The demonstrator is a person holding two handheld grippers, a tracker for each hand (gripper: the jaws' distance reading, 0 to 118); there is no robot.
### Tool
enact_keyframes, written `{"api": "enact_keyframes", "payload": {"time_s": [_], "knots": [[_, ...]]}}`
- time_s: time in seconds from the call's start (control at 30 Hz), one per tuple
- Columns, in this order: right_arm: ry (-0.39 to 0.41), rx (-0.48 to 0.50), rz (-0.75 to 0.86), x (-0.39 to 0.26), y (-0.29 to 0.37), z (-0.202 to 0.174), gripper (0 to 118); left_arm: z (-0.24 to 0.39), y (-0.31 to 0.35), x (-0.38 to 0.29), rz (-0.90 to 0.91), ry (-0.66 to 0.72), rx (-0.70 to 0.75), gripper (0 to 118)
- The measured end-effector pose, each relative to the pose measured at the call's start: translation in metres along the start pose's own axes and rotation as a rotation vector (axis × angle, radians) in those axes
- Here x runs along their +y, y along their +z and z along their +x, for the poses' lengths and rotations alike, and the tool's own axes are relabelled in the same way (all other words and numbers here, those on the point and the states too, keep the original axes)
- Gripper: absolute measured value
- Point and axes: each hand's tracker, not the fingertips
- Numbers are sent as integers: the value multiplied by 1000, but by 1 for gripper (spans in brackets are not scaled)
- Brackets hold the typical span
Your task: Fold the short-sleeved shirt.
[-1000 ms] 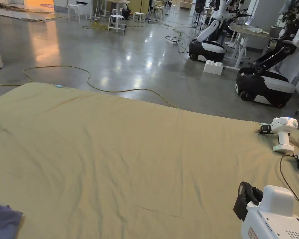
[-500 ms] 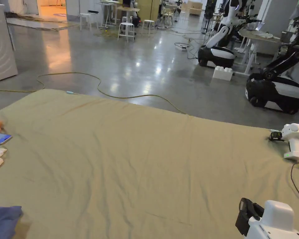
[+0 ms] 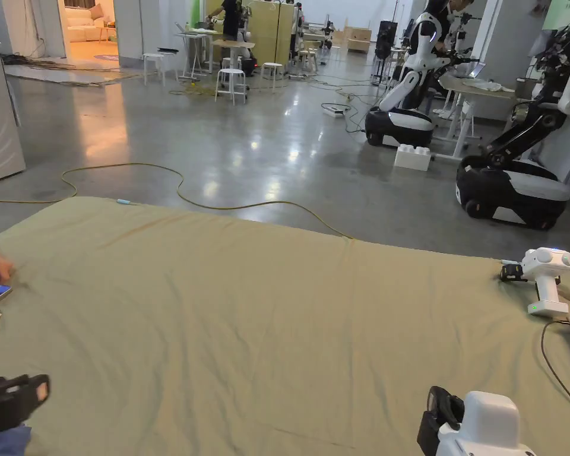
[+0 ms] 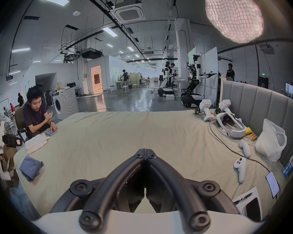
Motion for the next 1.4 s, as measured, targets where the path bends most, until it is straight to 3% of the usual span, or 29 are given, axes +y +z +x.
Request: {"api": "enact_keyframes", "payload": {"time_s": [0.17,0.2,0.27,0.3,0.37,0.43,0.53,1.4], "knots": [[-12,-5,20,5,-4,-8,0,111,-5,-3,91,-63,3,61],[-12,-12,31,6,-3,-9,0,129,-7,-4,84,-25,-11,60],[-4,-40,55,7,-3,-12,0,161,-5,-4,146,-101,-24,58],[-2,-46,57,7,-4,-13,0,177,-5,-4,166,-142,-17,53],[-8,-51,67,6,-4,-13,0,201,-4,-6,213,-181,-11,33],[-6,-60,73,7,-3,-15,0,215,-6,-4,217,-187,-33,27],[20,-70,90,7,-1,-18,0,231,-8,-5,232,-208,-81,6],[36,-65,89,6,4,-21,0,221,-14,-12,239,-183,-47,4]]}}
